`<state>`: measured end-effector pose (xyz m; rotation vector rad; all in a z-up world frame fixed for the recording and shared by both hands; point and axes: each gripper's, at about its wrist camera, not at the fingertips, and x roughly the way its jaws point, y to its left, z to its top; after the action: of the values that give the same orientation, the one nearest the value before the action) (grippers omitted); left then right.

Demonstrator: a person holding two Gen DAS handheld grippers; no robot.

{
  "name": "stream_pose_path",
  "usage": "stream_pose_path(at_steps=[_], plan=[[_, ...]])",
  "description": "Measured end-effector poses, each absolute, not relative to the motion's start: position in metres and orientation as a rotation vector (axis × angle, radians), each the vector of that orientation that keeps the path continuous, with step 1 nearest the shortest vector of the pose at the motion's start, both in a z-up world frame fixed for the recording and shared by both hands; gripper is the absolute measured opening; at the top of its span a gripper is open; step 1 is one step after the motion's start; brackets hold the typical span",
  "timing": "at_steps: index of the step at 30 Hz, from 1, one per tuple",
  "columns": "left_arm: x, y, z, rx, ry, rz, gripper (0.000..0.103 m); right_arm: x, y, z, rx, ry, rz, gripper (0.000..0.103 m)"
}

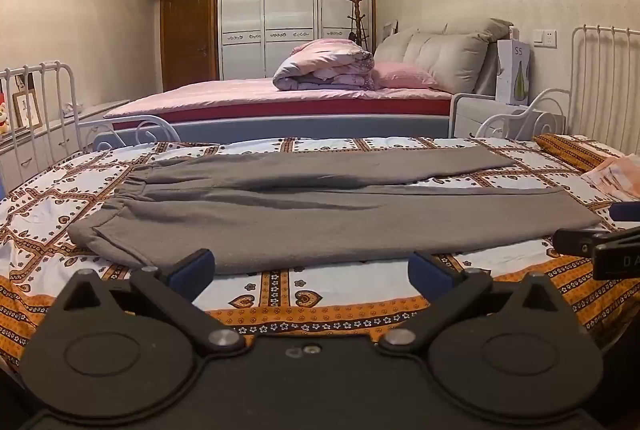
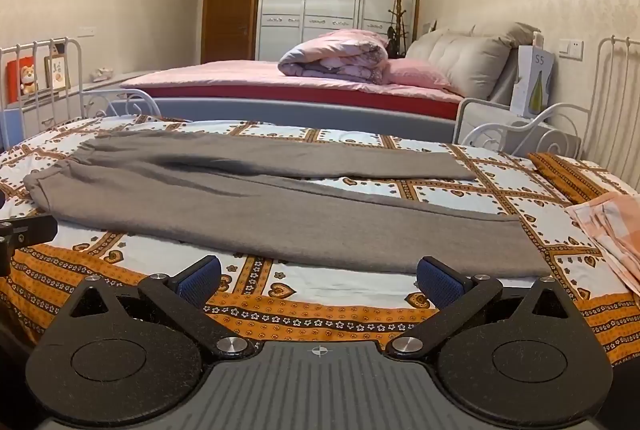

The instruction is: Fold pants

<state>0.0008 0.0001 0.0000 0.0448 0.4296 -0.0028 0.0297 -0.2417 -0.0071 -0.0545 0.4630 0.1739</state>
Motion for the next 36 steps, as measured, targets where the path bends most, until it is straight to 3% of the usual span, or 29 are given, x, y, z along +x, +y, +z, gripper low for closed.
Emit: stream_pose_path(at_steps=[36], plan=[[0.0038, -0.0013, -0.0014, 0.048, 0.42, -0.005, 0.097, 0.0302, -0.2435, -0.0096, -0.036, 0.472, 0.167, 0.103]])
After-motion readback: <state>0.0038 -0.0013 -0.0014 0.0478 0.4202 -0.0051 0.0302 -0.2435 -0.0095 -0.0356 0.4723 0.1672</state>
